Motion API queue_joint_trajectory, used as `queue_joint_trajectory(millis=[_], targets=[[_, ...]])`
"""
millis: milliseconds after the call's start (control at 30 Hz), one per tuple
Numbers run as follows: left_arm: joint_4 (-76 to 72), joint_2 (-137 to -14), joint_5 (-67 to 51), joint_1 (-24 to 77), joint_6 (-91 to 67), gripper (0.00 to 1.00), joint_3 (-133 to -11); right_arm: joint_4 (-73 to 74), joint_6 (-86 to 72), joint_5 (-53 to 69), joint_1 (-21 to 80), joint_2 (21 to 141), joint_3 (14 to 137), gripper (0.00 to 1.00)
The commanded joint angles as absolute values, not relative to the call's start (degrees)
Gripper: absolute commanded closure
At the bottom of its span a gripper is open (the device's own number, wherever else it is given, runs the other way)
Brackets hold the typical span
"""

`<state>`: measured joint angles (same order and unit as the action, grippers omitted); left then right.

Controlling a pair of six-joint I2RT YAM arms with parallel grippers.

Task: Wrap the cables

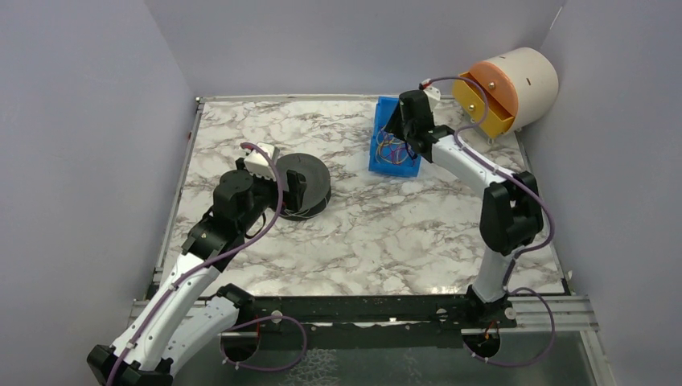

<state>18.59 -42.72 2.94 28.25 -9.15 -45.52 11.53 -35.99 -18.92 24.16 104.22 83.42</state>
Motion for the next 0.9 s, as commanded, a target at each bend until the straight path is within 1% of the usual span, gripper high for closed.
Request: queue_joint_trajectory(millis=[0,233,300,467,633,767,867], targets=[[18.2,-41.9,1.6,28.6,-9.5,0.01,-46.4,9.7,-39.2,-24.9,23.9,109.1,89.0,0.44],[18.1,-41.8,1.5,28.6,-9.4,0.01,-46.4,11.7,-42.7,-23.2,21.5,118.0,96.8,0.47],[18.1,-42.0,1.5,28.6,-9.4,0.01,-46.4,11.4,-43.0,-23.2,21.3,119.9,98.1,0.50],[18.1,-42.8,1.6,28.6,-9.3,0.01,-46.3,12.2,-44.3,-23.2,20.7,125.0,103.2,0.51],[18.1,-43.7,1.5,28.6,-9.2,0.01,-46.2,13.1,-46.3,-22.3,20.1,128.5,107.1,0.52],[18.0,-44.2,1.3,28.6,-9.2,0.01,-46.2,13.1,-47.4,-21.8,19.9,130.0,108.2,0.56],[18.0,-44.4,1.1,28.6,-9.2,0.01,-46.3,13.2,-48.5,-22.3,19.9,130.9,108.5,0.57]])
